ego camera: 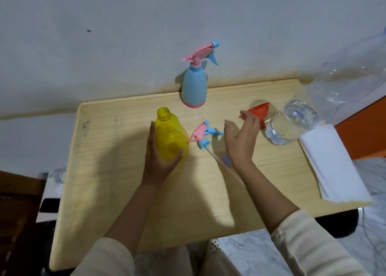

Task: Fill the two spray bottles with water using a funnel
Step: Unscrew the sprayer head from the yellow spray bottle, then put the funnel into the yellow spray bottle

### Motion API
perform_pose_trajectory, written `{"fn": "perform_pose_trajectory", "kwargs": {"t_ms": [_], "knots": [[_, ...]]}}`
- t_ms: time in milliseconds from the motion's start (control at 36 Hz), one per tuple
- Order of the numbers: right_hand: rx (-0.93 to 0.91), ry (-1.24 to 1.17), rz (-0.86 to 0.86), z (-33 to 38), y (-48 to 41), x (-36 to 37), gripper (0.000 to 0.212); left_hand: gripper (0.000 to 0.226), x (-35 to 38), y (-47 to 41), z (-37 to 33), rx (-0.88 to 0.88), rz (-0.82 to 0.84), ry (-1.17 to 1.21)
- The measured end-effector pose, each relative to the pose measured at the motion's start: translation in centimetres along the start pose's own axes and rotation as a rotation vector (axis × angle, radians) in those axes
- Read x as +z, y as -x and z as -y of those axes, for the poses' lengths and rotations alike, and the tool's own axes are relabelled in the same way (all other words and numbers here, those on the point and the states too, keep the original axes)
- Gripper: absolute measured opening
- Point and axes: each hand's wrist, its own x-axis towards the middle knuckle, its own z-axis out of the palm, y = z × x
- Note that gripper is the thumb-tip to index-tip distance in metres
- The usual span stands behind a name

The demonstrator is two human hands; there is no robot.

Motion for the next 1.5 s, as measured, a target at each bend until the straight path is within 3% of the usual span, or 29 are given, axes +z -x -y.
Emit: {"fn": "perform_pose_trajectory", "kwargs": {"t_ms": [83,250,361,444,528,667,944,1139,1500], "knots": [[0.062,-0.005,-0.064,-0.4,-2.8,-0.8,0.066,0.104,0.0,-0.2,0.4,0.001,-0.037,-0.017],[0.254,0.1,-0.028,-3.1,-8.1,-0.6,0.1,0.1,2.1,-1.6,0.6,0.008,-0.02,-0.016],[0.373,0.086,0.037,-3.7,-9.2,-0.6,0.107,0.104,1.8,-1.2,0.5,0.012,0.003,-0.006],[0.437,0.066,0.055,-4.3,-9.4,-1.1,0.101,0.099,1.9,-1.1,0.5,0.021,0.01,-0.008],[0.404,0.074,0.062,-4.7,-8.4,-1.9,0.093,0.096,2.3,-0.7,0.7,0.007,0.027,0.006],[0.339,0.038,0.088,-4.0,-6.3,-2.5,0.099,0.094,2.7,-0.3,-0.3,-0.018,0.006,-0.008],[0.125,-0.352,0.152,6.5,-2.1,-3.9,0.074,0.089,1.9,-1.4,-4.6,-0.144,-0.04,0.036],[-0.042,-0.634,0.327,11.6,-0.1,-4.0,0.079,0.074,1.9,-1.1,-5.0,-0.128,-0.06,0.014],[-0.108,-0.506,0.484,10.1,1.2,-1.0,0.09,0.064,2.0,-1.2,-4.4,-0.157,-0.024,0.048]]}}
